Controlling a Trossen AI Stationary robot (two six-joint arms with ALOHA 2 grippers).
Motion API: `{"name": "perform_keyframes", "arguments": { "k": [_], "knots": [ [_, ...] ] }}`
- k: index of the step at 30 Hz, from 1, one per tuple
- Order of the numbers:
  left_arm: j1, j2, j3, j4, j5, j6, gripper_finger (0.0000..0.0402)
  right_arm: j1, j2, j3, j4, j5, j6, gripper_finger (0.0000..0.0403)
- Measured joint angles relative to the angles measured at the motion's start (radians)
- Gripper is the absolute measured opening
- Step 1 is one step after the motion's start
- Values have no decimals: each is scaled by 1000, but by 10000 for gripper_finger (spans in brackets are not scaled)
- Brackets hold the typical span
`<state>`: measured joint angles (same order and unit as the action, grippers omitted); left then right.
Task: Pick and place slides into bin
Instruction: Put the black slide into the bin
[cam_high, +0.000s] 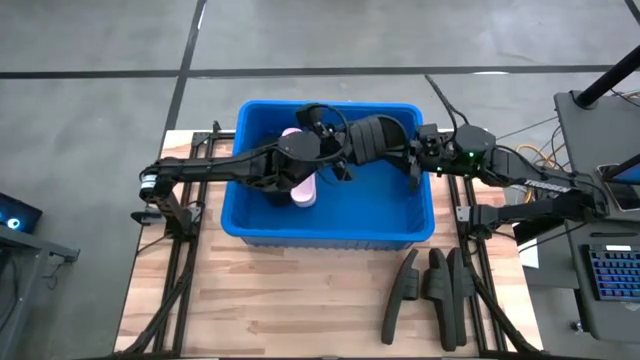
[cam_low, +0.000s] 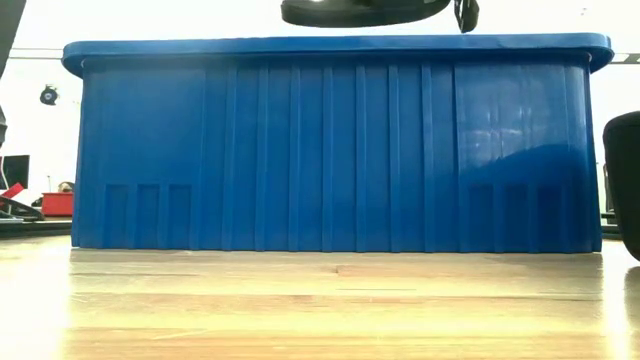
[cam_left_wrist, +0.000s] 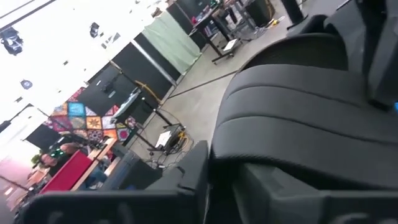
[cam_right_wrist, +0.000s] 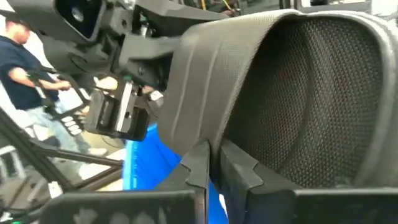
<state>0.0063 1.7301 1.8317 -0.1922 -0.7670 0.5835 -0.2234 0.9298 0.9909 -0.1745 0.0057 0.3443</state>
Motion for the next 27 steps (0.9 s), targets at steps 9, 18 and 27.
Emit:
{"name": "perform_keyframes", "arguments": {
  "k": [9, 18, 27],
  "knots": [
    [3, -93, 0, -168, 10, -1, 171, -35, -27, 0, -6, -85, 72, 10],
    [-5, -211, -1, -397, 164, -102, 210, -214, 6, 0, -42, -479, 155, 9],
    [-17, -317, -1, -433, 266, -201, 210, -460, 166, 0, -39, -902, 157, 9]
  ]
}}
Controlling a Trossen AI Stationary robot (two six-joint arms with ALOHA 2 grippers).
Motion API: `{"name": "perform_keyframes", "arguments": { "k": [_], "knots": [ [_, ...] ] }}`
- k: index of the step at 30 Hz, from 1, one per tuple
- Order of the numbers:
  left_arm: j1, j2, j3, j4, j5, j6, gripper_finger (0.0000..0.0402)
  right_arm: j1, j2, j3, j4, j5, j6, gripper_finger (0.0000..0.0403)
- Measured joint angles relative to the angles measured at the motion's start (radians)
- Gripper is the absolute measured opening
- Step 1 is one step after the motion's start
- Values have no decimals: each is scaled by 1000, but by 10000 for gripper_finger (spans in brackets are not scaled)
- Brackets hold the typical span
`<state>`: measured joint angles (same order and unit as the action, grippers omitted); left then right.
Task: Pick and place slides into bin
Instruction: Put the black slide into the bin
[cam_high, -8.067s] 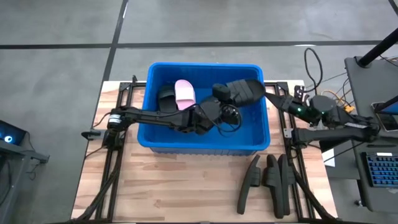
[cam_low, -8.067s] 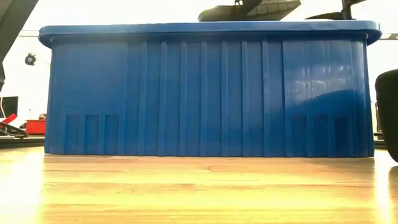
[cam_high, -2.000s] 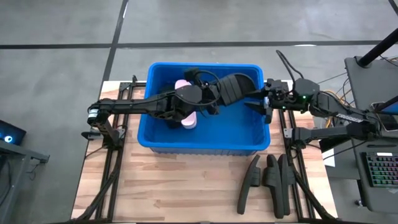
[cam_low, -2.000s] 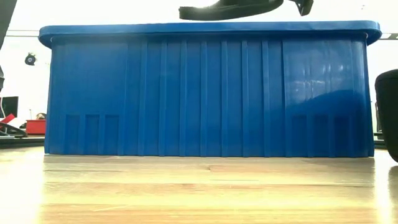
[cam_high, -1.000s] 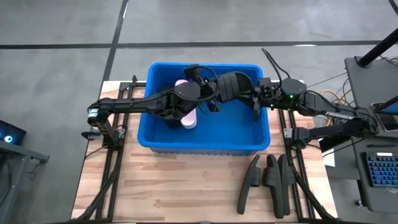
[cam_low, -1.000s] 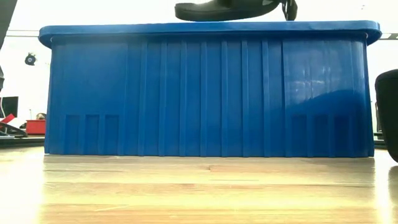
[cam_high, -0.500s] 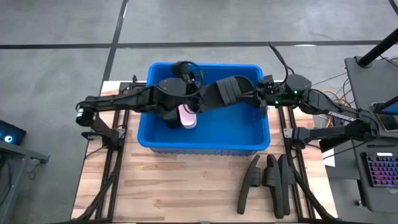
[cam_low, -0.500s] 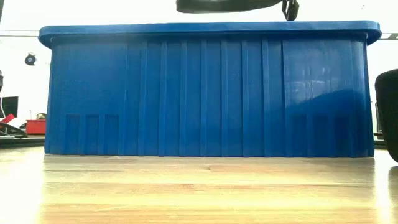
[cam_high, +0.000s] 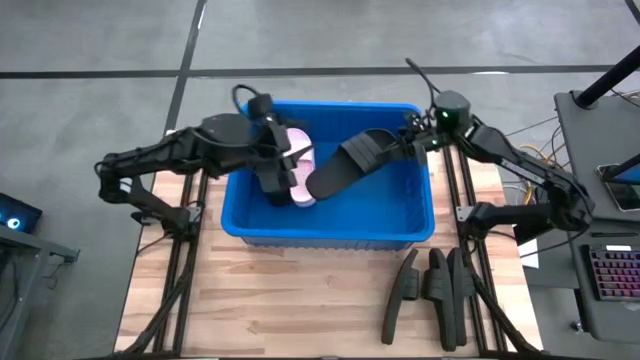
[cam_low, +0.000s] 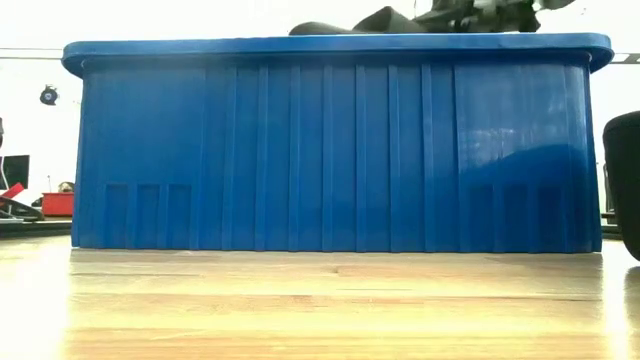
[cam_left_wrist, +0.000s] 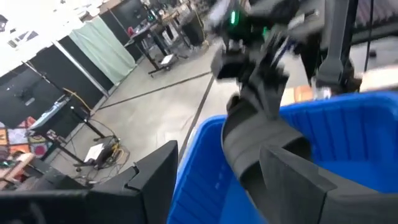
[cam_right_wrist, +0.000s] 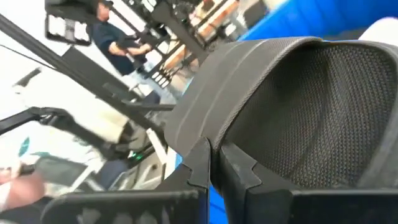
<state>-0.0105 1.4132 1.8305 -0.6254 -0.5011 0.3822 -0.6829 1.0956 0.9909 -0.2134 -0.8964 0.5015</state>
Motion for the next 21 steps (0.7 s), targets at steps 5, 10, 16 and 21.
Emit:
{"name": "perform_keyframes", "arguments": {
  "k": [5, 10, 16, 21],
  "knots": [
    [0, -34, 0, -22, 58, -90, 210, -81, 108, 16, -20, -228, -41, 9],
    [1, -10, 0, -39, 275, -92, 210, -91, 208, 96, -23, -359, -38, 9],
    [2, 100, 0, -52, 347, 46, 210, -90, 314, 235, -118, -445, -28, 9],
    [2, 173, 3, -34, 138, 201, 210, -90, 364, 327, -237, -475, -88, 9]
  ]
}}
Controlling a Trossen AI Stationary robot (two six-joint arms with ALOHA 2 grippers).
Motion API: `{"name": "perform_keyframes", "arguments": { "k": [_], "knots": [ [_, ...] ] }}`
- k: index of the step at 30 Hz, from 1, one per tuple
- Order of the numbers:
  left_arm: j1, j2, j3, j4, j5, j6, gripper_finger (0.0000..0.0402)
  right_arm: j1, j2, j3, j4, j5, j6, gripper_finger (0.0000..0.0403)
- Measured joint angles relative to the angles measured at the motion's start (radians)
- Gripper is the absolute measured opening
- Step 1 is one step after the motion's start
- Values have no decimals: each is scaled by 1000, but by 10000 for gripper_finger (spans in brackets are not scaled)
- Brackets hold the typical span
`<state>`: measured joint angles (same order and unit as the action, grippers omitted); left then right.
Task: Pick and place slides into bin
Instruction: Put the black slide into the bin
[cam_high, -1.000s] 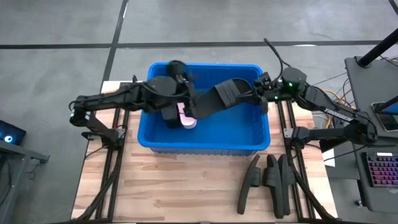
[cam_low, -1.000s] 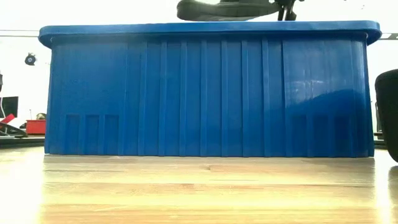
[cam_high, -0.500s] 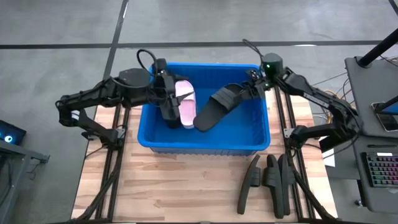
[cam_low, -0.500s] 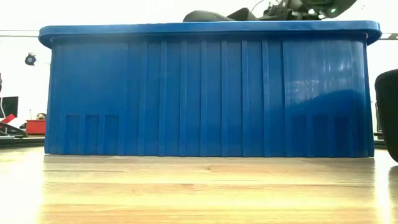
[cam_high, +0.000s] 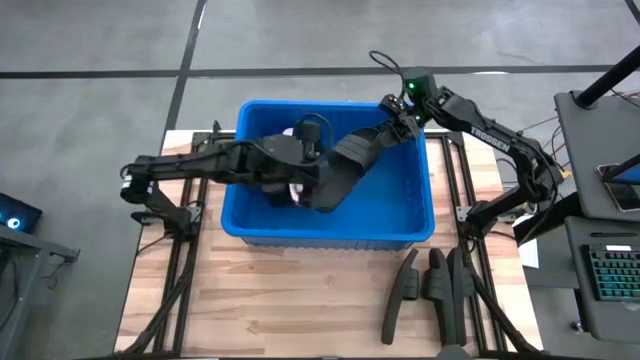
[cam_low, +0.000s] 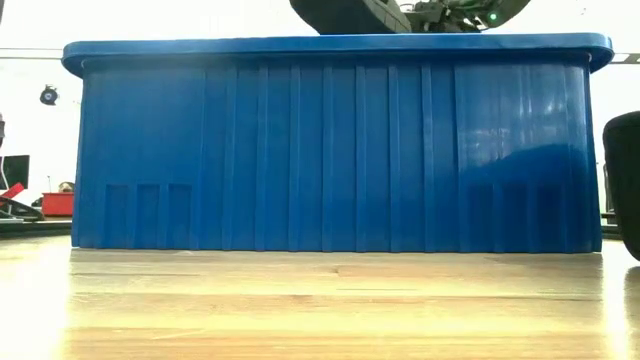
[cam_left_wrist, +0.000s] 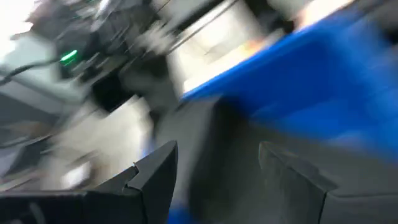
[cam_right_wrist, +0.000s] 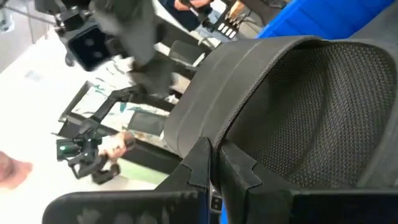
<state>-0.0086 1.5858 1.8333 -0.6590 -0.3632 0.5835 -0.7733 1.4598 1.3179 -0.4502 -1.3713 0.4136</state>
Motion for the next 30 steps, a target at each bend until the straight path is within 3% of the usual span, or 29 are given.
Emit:
{"name": "perform_keyframes", "arguments": {
  "k": [2, 4, 13, 21, 25, 30],
  "knots": [
    [0, 23, 0, 1, -134, 65, 210, 1, 9, 24, -68, -12, -47, 9],
    [4, 37, 0, -3, -170, 89, 210, 1, 15, 39, -145, -26, -99, 9],
    [29, 97, 0, 7, -55, 105, 210, 2, 8, 47, -277, -89, -213, 9],
    [29, 128, 2, 72, -66, 105, 200, 13, 2, 47, -279, -147, -232, 8],
    [31, 128, 2, 103, -69, 104, 151, 14, -4, 47, -277, -167, -235, 8],
    [33, 128, 10, 128, -74, 103, 30, 14, -17, 47, -277, -169, -240, 9]
  ]
}}
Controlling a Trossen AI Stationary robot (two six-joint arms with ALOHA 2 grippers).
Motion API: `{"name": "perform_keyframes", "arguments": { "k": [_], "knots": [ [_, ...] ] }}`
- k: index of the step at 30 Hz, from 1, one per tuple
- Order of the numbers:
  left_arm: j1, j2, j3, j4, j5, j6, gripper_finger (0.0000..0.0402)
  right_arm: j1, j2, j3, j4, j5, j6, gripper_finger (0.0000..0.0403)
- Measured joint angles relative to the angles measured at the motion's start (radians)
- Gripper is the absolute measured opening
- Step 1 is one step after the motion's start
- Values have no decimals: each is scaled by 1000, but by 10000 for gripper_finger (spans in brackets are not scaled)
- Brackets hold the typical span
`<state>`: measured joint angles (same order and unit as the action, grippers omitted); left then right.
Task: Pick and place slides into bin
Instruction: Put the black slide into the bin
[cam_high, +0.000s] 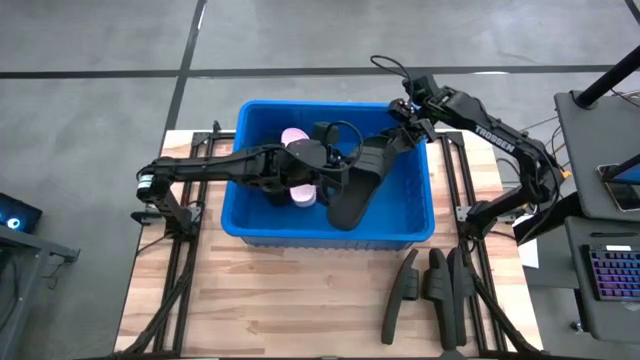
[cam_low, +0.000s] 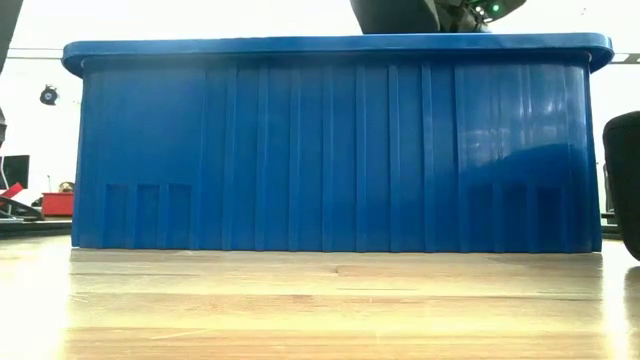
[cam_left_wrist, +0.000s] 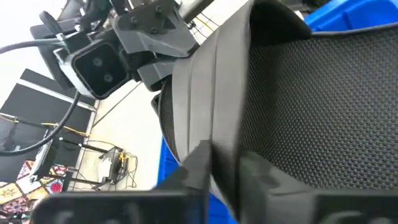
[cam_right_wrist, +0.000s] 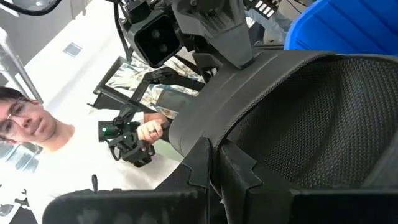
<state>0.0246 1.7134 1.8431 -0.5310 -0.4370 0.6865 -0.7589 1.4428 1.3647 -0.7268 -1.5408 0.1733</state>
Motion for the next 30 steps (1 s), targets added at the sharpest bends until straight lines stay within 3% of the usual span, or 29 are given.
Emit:
{"name": "perform_keyframes", "arguments": {
  "k": [6, 15, 19, 22, 30],
  "knots": [
    [5, 0, 0, -5, -62, -27, 4, -3, -23, 1, 4, 112, -3, 26],
    [10, -45, -3, -212, -178, -175, 1, -29, -136, 2, -5, 523, -104, 65],
    [17, -45, -5, -205, -207, -218, 1, -13, -227, 1, -25, 780, -113, 90],
    [21, -32, -7, -166, -211, -227, 1, 63, -319, 1, -51, 1009, -153, 114],
    [24, 34, -7, -102, -213, -239, 0, 519, -459, 6, -45, 1684, -263, 200]
  ]
}}
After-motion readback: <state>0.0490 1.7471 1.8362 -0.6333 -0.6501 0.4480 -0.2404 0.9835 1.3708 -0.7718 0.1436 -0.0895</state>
